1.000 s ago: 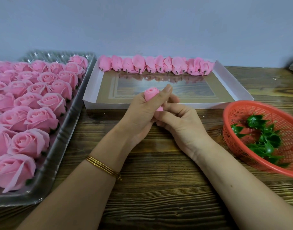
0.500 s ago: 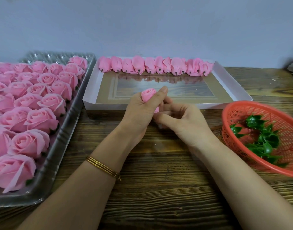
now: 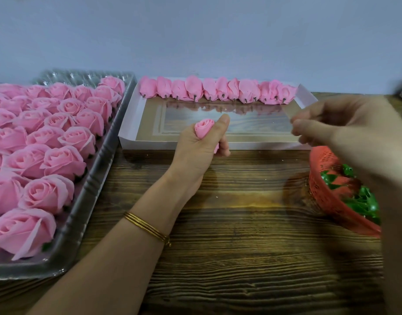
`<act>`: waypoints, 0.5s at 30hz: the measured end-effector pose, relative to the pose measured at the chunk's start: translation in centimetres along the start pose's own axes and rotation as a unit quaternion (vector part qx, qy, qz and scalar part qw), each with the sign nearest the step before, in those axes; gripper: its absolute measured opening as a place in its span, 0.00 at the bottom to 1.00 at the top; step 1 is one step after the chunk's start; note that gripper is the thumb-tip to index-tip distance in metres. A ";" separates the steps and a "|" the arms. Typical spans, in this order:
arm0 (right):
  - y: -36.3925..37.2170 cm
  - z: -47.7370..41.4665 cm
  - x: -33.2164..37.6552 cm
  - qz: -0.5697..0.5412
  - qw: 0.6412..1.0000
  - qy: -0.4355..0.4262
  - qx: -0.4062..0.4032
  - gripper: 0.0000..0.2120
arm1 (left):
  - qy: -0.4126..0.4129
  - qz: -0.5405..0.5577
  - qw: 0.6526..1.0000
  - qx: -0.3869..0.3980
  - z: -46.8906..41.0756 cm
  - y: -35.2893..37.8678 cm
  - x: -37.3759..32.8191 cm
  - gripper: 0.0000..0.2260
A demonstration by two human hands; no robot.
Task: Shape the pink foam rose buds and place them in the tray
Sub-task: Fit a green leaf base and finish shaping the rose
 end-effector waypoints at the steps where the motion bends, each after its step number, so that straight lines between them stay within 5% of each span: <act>1: -0.7 -0.1 -0.2 0.012 1.000 0.008 0.003 0.01 | -0.003 -0.002 1.000 -0.001 0.0 0.0 0.1 0.16; 6: -4.6 0.1 -2.3 0.120 0.991 0.066 -0.007 0.17 | -0.014 0.008 1.000 -0.003 -0.3 -0.3 0.4 0.15; 15: -4.4 -0.4 -6.4 0.350 0.923 0.134 0.085 0.14 | -0.018 0.030 0.999 -0.001 -0.4 -0.2 0.6 0.15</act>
Point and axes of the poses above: each hand's wrist, its own z-axis away from the middle knuckle, its own y-axis out of the palm, x = y × z, the point moved 8 cm from there along -z, towards the middle knuckle, and after that the axes turned 6 degrees about -x, right-handed, at the moved point
